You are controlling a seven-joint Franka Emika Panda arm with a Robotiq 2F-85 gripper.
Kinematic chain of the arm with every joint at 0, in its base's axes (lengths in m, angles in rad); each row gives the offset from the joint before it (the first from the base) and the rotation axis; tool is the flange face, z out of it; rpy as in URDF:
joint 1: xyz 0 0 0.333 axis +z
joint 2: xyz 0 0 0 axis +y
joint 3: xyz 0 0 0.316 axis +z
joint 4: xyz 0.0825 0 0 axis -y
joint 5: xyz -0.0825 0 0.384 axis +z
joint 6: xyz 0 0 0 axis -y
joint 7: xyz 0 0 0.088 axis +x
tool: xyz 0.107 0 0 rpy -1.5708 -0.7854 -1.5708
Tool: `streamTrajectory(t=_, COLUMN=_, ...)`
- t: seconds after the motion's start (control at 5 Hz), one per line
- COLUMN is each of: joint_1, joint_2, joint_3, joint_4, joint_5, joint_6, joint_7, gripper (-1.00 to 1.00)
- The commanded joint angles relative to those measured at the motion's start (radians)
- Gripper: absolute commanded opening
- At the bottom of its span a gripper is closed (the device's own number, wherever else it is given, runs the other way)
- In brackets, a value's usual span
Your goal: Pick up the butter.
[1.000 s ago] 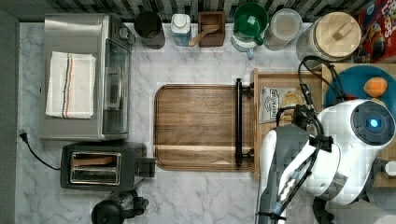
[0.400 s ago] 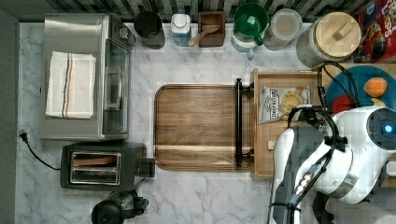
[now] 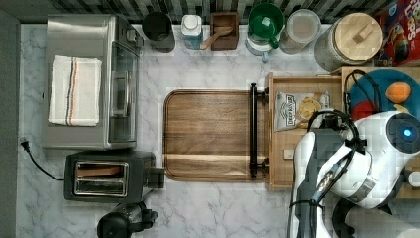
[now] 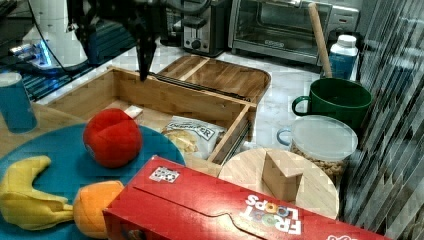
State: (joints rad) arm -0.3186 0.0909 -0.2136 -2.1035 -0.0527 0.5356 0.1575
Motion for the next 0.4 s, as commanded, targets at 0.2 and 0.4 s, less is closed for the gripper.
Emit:
streamTrajectory(t=0.2, joint_1=-0.014, joint_2=0.031, joint_3=-0.003, joint_4=-0.110, joint_5=0.086, joint_6=0.113, joint_7=-0.007, gripper=1.00)
streamTrajectory(t=0.4, joint_1=-0.025, joint_2=0.070, joint_3=-0.002, joint_4=-0.120, joint_5=0.128, joint_6=0.165, joint_7=-0.053, gripper=1.00)
